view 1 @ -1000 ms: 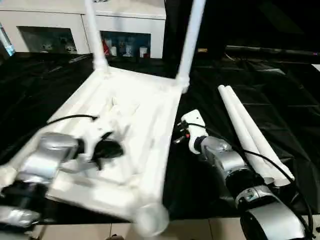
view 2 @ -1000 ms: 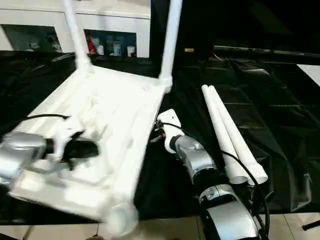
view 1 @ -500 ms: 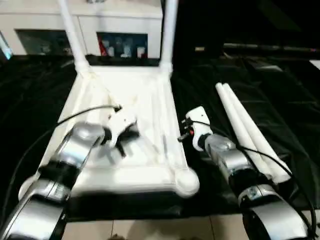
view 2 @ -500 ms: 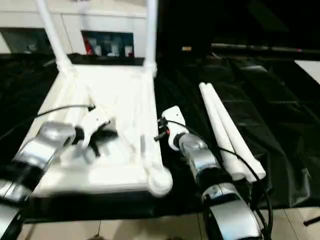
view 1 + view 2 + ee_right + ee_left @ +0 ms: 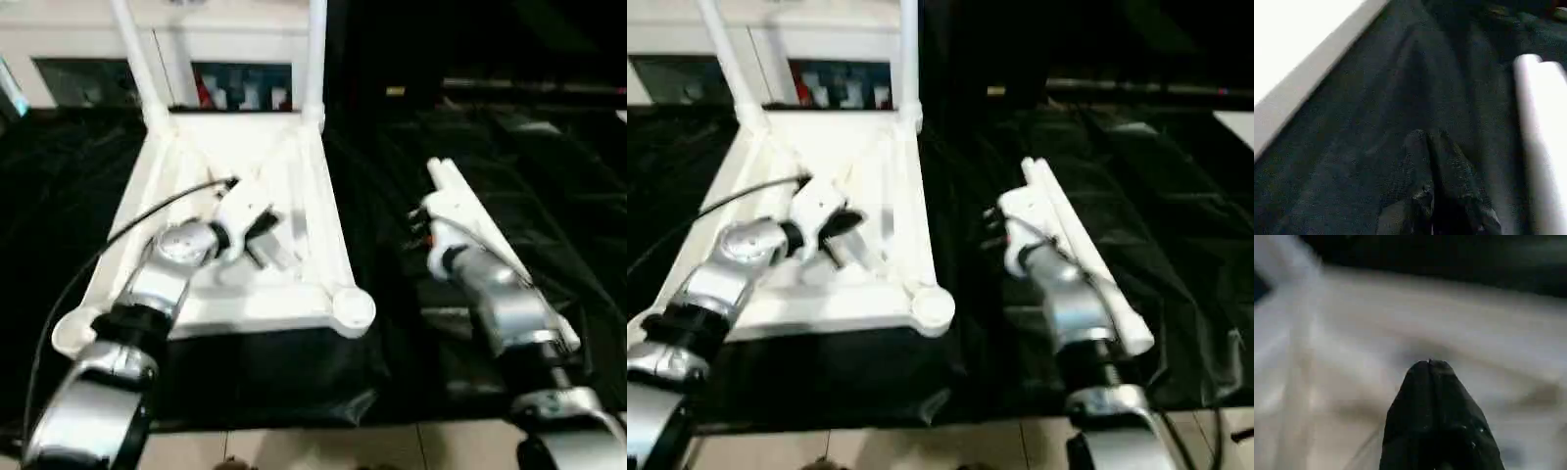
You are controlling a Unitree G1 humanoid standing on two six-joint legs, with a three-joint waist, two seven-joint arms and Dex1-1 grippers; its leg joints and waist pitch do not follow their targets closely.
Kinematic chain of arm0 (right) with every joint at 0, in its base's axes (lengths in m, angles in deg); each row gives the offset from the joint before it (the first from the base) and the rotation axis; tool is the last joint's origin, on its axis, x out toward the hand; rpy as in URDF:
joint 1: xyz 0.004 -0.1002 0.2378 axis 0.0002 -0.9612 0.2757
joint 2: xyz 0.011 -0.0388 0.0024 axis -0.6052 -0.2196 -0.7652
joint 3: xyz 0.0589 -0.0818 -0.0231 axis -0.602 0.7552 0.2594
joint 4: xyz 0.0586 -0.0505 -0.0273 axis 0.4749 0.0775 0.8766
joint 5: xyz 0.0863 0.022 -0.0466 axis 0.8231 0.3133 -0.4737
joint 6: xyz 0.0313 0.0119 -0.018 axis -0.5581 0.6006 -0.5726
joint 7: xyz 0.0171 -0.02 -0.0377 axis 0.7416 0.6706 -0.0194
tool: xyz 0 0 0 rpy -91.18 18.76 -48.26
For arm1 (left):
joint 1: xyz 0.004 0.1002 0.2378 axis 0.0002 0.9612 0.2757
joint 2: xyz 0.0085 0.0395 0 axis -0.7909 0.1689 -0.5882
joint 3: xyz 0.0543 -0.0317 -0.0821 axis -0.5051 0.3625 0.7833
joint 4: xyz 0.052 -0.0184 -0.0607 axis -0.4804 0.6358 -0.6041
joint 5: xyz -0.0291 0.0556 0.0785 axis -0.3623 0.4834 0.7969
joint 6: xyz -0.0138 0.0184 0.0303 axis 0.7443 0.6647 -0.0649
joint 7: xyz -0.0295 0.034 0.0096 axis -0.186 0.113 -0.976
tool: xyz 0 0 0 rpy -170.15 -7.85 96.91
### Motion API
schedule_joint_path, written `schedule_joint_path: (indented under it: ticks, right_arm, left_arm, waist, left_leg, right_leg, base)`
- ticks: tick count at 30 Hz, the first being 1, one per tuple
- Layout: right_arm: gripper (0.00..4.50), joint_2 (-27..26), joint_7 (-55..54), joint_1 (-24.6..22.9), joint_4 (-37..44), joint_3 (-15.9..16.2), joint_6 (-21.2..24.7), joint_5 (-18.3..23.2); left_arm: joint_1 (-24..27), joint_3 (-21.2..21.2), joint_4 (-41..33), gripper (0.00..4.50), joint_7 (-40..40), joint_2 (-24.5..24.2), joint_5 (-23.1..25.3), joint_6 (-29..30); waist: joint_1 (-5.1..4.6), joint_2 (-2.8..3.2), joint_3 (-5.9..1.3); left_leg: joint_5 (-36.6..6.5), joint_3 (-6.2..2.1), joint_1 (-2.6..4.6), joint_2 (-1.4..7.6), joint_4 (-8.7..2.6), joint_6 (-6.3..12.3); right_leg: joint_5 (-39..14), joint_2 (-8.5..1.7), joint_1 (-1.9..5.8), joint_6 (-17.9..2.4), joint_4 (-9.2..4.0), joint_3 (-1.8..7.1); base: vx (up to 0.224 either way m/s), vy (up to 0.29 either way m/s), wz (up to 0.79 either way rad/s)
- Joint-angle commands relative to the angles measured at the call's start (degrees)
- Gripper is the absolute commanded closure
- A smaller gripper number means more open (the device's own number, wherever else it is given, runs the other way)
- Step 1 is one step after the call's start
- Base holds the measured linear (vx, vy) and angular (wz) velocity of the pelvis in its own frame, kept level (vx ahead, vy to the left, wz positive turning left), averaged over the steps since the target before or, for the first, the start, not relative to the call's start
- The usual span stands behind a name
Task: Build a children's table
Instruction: Rotate table base, then pick table leg
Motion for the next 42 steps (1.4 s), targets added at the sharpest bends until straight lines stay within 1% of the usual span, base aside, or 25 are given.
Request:
schedule_joint_path:
  ticks: [1, 2, 4, 5, 6, 7, 8, 9, 10, 12, 13, 14, 15, 18, 19, 21, 23, 25, 30, 31, 33, 34, 36, 39, 42]
  right_arm:
    - [4.22, 1.73, 0.18, -0.3, 5.69, -2.61, 5.52, 1.53]
    - [4.15, 2.13, -0.05, -0.28, 6.67, -3.15, 6.59, 1.84]
    - [4.12, 2.4, -1.81, 0.18, 8.12, -4.63, 10.28, 2.71]
    - [3.89, 2.95, -2.71, 0.72, 9.66, -5.15, 14.77, 2.54]
    - [3.89, 3.07, -2.82, 0.83, 9.9, -5.21, 15.53, 2.48]
    - [3.78, 3.5, -2.84, 1.35, 10.66, -5.34, 18.16, 2.36]
    - [3.73, 3.99, -2.53, 1.93, 12.8, -5.69, 23.4, 2.15]
    - [3.69, 4.08, -2.46, 2.02, 13.06, -5.72, 24.09, 2.13]
    - [3.47, 4.92, -1.72, 2.28, 14.7, -5.38, 28.52, 2.12]
    - [3.38, 5.77, -1.06, 2.61, 15.06, -5.1, 31.74, 2.7]
    - [3.35, 6.4, -0.82, 2.84, 15.42, -5.01, 34.43, 3.43]
    - [3.35, 6.4, -0.82, 2.84, 15.42, -5.01, 34.43, 3.43]
    - [3.08, 6.87, -0.66, 2.99, 15.45, -4.44, 35.49, 3.3]
    - [2.92, 7.34, -1.02, 3.18, 15.77, -3.85, 38.12, 3.09]
    - [2.8, 7.42, -1.04, 3.26, 15.75, -3.8, 38.49, 3.07]
    - [2.51, 7.96, -0.78, 3.4, 16.17, -3.37, 41.62, 2.75]
    - [2.45, 8.06, -0.7, 3.39, 16.29, -3.26, 42.08, 2.73]
    - [2.22, 8.5, -0.87, 3.17, 16.71, -2.7, 43.82, 2.85]
    - [1.98, 9.4, -1.08, 3.75, 16.33, -2.49, 45.3, 2.5]
    - [1.74, 9.58, -1.04, 3.78, 16.13, -2.44, 45.32, 2.45]
    - [1.57, 10.14, -0.88, 3.82, 15.6, -2.22, 45.94, 2.35]
    - [1.57, 10.27, -0.92, 3.85, 15.48, -2.13, 46.16, 2.26]
    - [1.32, 10.56, -0.75, 3.77, 14.95, -2.04, 46.7, 2.49]
    - [1.17, 10.57, -0.23, 3.6, 14.37, -1.66, 47.75, 3.07]
    - [0.86, 10.49, -0.53, 3.51, 13.55, -1.67, 47.92, 3.06]
  left_arm:
    - [2.33, 1.56, -8.2, 4.5, -2.91, -0.8, -4.17, 3.81]
    - [3.09, 1.78, -10.4, 4.5, -3.52, -1.04, -5.16, 5.0]
    - [4.41, 1.23, -14.9, 4.5, -5.96, -2.17, -7.81, 8.42]
    - [5.71, 0.64, -19.3, 4.5, -8.25, -3.23, -9.89, 11.14]
    - [5.92, 0.56, -20.07, 4.5, -8.58, -3.4, -10.22, 11.67]
    - [6.38, 0.36, -22.56, 4.5, -9.43, -3.96, -11.13, 13.74]
    - [7.14, 0.55, -26.84, 4.5, -10.7, -4.4, -12.42, 17.36]
    - [7.21, 0.59, -27.4, 4.5, -10.85, -4.44, -12.61, 17.84]
    - [7.52, 0.91, -30.76, 4.5, -11.05, -4.47, -13.9, 20.73]
    - [7.42, 1.16, -33.12, 4.5, -10.84, -4.18, -15.49, 22.83]
    - [7.54, 1.03, -35.16, 4.5, -10.58, -4.21, -16.55, 24.56]
    - [7.54, 1.03, -35.16, 4.5, -10.58, -4.21, -16.55, 24.56]
    - [7.73, 0.65, -36.14, 4.5, -10.84, -4.45, -16.88, 25.06]
    - [8.8, -0.4, -38.96, 4.5, -11.7, -5.2, -17.54, 26.31]
    - [8.89, -0.53, -39.21, 4.5, -11.78, -5.22, -17.58, 26.49]
    - [9.19, -0.75, -41.26, 4.5, -11.19, -5.35, -17.26, 29.08]
    - [9.21, -0.78, -41.59, 4.16, -11.03, -5.43, -17.17, 29.55]
    - [9.54, -1.5, -43.5, 4.08, -11.85, -6.88, -18.98, 33.78]
    - [10.6, -2.84, -45.68, 3.69, -13.46, -8.31, -19.43, 35.03]
    - [10.73, -2.93, -45.92, 3.59, -13.47, -8.36, -19.32, 35.17]
    - [10.84, -3.15, -46.47, 3.26, -13.55, -8.35, -19.29, 35.58]
    - [10.86, -3.18, -46.57, 3.26, -13.55, -8.34, -19.3, 35.69]
    - [10.83, -3.54, -47.22, 3.15, -13.34, -8.7, -19.74, 36.48]
    - [11.1, -3.75, -47.61, 2.85, -13.34, -9.08, -19.81, 36.8]
    - [11.34, -4.17, -47.29, 2.66, -13.45, -9.59, -19.07, 36.63]
  waist:
    - [0.0, 0.75, -4.66]
    - [-0.03, 0.8, -4.73]
    - [-0.2, 0.94, -4.59]
    - [-0.31, 0.54, -4.54]
    - [-0.24, 0.53, -4.57]
    - [-0.43, 0.61, -4.37]
    - [-0.49, 0.28, -4.38]
    - [-0.44, 0.1, -4.51]
    - [-0.39, 0.41, -4.39]
    - [-0.32, 0.1, -4.46]
    - [-0.26, -0.58, -4.48]
    - [-0.2, -0.4, -4.38]
    - [-0.19, -0.26, -4.38]
    - [-0.19, -0.64, -4.49]
    - [-0.17, -0.52, -4.53]
    - [-0.12, -0.6, -4.49]
    - [-0.12, -0.58, -4.48]
    - [-0.1, -0.5, -4.5]
    - [-0.06, -0.6, -4.48]
    - [-0.06, -0.57, -4.41]
    - [-0.02, -0.63, -4.47]
    - [0.02, -0.61, -4.49]
    - [0.03, -0.65, -4.51]
    - [0.01, -0.69, -4.54]
    - [0.03, -0.76, -4.55]
  left_leg:
    - [-9.56, -0.03, -0.09, 0.89, -3.66, 0.5]
    - [-9.14, -0.11, -0.12, 1.0, -3.65, 0.31]
    - [-8.97, 0.09, 0.01, 0.82, -3.62, 0.32]
    - [-9.03, 0.13, -0.12, 0.74, -3.68, 0.44]
    - [-8.29, -0.06, -0.16, 0.88, -3.79, 0.1]
    - [-8.97, 0.18, 0.11, 0.79, -3.68, -0.14]
    - [-9.03, 0.24, 0.09, 0.75, -3.67, -0.1]
    - [-8.52, 0.2, 0.14, 0.83, -3.66, -0.24]
    - [-7.92, 0.22, 0.04, 0.83, -3.66, -0.12]
    - [-7.47, 0.23, 0.09, 0.8, -3.63, -0.27]
    - [-6.95, 0.28, -0.01, 0.75, -3.62, -0.13]
    - [-6.82, 0.26, -0.07, 0.74, -3.64, -0.16]
    - [-6.55, 0.33, -0.07, 0.71, -3.55, -0.21]
    - [-5.41, 0.38, -0.22, 0.65, -3.5, -0.27]
    - [-5.1, 0.37, -0.23, 0.6, -3.46, -0.29]
    - [-4.98, 0.35, -0.19, 0.63, -3.49, -0.4]
    - [-4.99, 0.38, -0.19, 0.61, -3.44, -0.58]
    - [-4.83, 0.35, -0.24, 0.56, -3.45, -0.78]
    - [-5.3, 0.36, -0.13, 0.59, -3.44, -1.12]
    - [-5.26, 0.39, -0.19, 0.55, -3.46, -1.07]
    - [-5.28, 0.38, -0.22, 0.47, -3.42, -1.13]
    - [-5.02, 0.37, -0.2, 0.5, -3.42, -1.1]
    - [-5.02, 0.36, -0.22, 0.5, -3.39, -1.16]
    - [-4.38, 0.39, -0.25, 0.49, -3.33, -0.95]
    - [-4.45, 0.4, -0.34, 0.41, -3.29, -1.0]
  right_leg:
    - [-7.97, -3.17, 4.32, -11.79, -3.73, 3.2]
    - [-7.74, -3.24, 4.48, -11.72, -3.43, 3.23]
    - [-10.22, -2.99, 4.05, -10.82, -3.78, 3.25]
    - [-11.17, -2.89, 4.02, -10.35, -4.01, 3.2]
    - [-11.99, -3.03, 4.22, -10.05, -3.74, 3.22]
    - [-13.83, -2.81, 3.74, -9.45, -4.12, 3.23]
    - [-14.44, -2.78, 3.82, -9.2, -4.24, 3.25]
    - [-13.89, -2.76, 3.97, -9.2, -3.92, 3.33]
    - [-13.49, -2.71, 3.76, -8.99, -3.99, 3.37]
    - [-13.2, -2.65, 3.76, -8.53, -3.89, 3.33]
    - [-13.45, -2.67, 3.84, -8.28, -3.82, 3.33]
    - [-13.81, -2.71, 3.85, -8.13, -3.86, 3.35]
    - [-14.13, -2.7, 3.72, -7.62, -3.97, 3.35]
    - [-13.47, -2.66, 3.81, -6.97, -3.94, 3.37]
    - [-13.46, -2.63, 3.8, -6.77, -3.93, 3.35]
    - [-13.64, -2.61, 3.79, -6.53, -3.92, 3.34]
    - [-13.58, -2.59, 3.77, -6.43, -3.9, 3.39]
    - [-13.35, -2.59, 3.84, -6.38, -3.82, 3.36]
    - [-14.48, -2.53, 3.76, -5.95, -3.92, 3.36]
    - [-14.48, -2.5, 3.72, -5.84, -3.99, 3.36]
    - [-14.72, -2.5, 3.83, -5.59, -4.0, 3.35]
    - [-14.51, -2.52, 3.83, -5.58, -4.01, 3.34]
    - [-14.54, -2.55, 3.86, -5.55, -3.97, 3.34]
    - [-13.39, -2.43, 3.86, -6.02, -3.81, 3.35]
    - [-14.0, -2.48, 3.94, -5.68, -3.87, 3.35]
  base:
    - [0.0, 0.0, 0.0]
    - [0.0, 0.0, 0.0]
    - [0.0, 0.0, 0.0]
    - [0.0, 0.0, 0.0]
    - [0.0, 0.0, 0.0]
    - [0.0, 0.0, 0.0]
    - [0.0, 0.0, 0.0]
    - [0.0, 0.0, 0.0]
    - [0.0, 0.0, 0.0]
    - [0.0, 0.0, 0.0]
    - [0.0, 0.0, 0.0]
    - [0.0, 0.0, 0.0]
    - [0.0, 0.0, 0.0]
    - [0.0, 0.0, 0.0]
    - [0.0, 0.0, 0.0]
    - [0.0, 0.0, 0.0]
    - [0.0, 0.0, 0.0]
    - [0.0, 0.0, 0.0]
    - [0.0, 0.0, 0.0]
    - [0.0, 0.0, 0.0]
    - [0.0, 0.0, 0.0]
    - [0.0, 0.0, 0.0]
    - [0.0, 0.0, 0.0]
    - [0.0, 0.0, 0.0]
    - [0.0, 0.0, 0.0]
